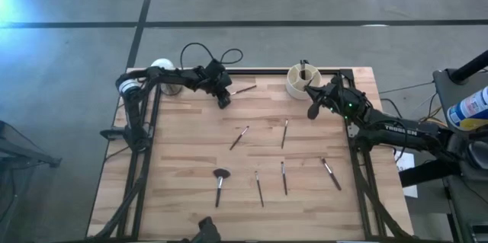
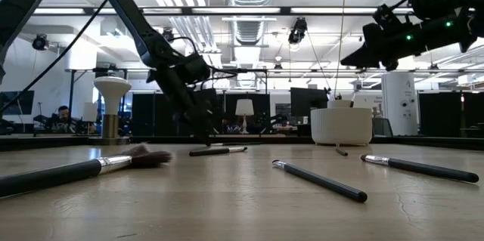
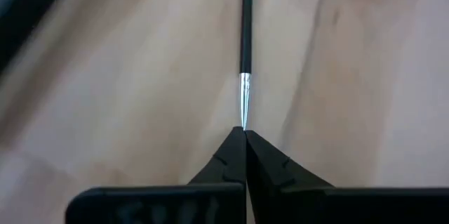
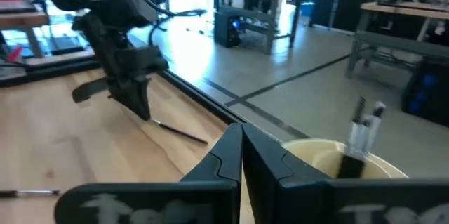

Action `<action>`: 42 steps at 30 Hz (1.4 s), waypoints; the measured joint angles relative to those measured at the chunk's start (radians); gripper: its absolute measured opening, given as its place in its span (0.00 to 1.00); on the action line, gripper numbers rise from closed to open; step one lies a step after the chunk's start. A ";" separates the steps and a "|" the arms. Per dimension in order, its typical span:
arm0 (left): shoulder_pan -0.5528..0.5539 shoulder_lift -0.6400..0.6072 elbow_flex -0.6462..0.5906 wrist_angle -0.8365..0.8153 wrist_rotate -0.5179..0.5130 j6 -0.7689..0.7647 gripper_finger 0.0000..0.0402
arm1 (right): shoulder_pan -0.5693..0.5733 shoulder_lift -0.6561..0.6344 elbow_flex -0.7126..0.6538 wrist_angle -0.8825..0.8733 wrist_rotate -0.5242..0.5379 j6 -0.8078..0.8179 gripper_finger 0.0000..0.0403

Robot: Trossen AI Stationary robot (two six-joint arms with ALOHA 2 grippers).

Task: Put items in baskets/containers
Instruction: Put the black eyeshadow brush into the white pen organizer

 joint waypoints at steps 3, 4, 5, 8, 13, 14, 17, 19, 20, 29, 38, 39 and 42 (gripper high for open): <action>-0.002 -0.039 -0.004 -0.034 0.034 -0.060 0.00 | 0.036 0.030 0.036 -0.052 -0.001 -0.010 0.02; -0.002 -0.055 -0.003 -0.036 0.051 -0.081 0.00 | 0.050 0.046 0.049 -0.058 -0.001 -0.013 0.02; -0.002 -0.071 -0.003 -0.047 0.065 -0.104 0.00 | 0.066 0.064 0.061 -0.058 -0.001 -0.014 0.02; -0.008 -0.106 -0.003 -0.071 0.097 -0.169 0.00 | 0.109 0.133 0.099 -0.062 -0.001 -0.017 0.02; -0.037 -0.160 -0.003 -0.068 0.137 -0.260 0.00 | 0.164 0.282 0.181 -0.062 0.005 -0.002 0.03; -0.044 -0.166 -0.003 -0.068 0.142 -0.275 0.00 | 0.173 0.315 0.198 -0.065 0.005 -0.002 0.04; -0.070 -0.180 -0.003 -0.065 0.145 -0.306 0.00 | 0.194 0.420 0.253 -0.069 0.007 -0.006 0.07; -0.087 -0.182 -0.003 -0.059 0.148 -0.323 0.00 | 0.206 0.493 0.290 -0.069 0.007 -0.007 0.11; -0.096 -0.182 -0.003 -0.060 0.148 -0.328 0.00 | 0.211 0.528 0.308 -0.073 0.005 -0.012 0.12; -0.169 -0.180 -0.003 -0.013 0.147 -0.347 0.00 | 0.217 0.835 0.467 -0.084 -0.001 -0.044 0.28; -0.193 -0.180 -0.003 0.011 0.144 -0.356 0.00 | 0.218 1.030 0.622 -0.091 -0.089 -0.105 0.41; -0.194 -0.180 -0.003 0.012 0.144 -0.356 0.00 | 0.218 1.047 0.641 -0.091 -0.092 -0.112 0.42; -0.196 -0.180 -0.003 0.013 0.144 -0.356 0.00 | 0.215 1.089 0.689 -0.094 -0.108 -0.141 0.42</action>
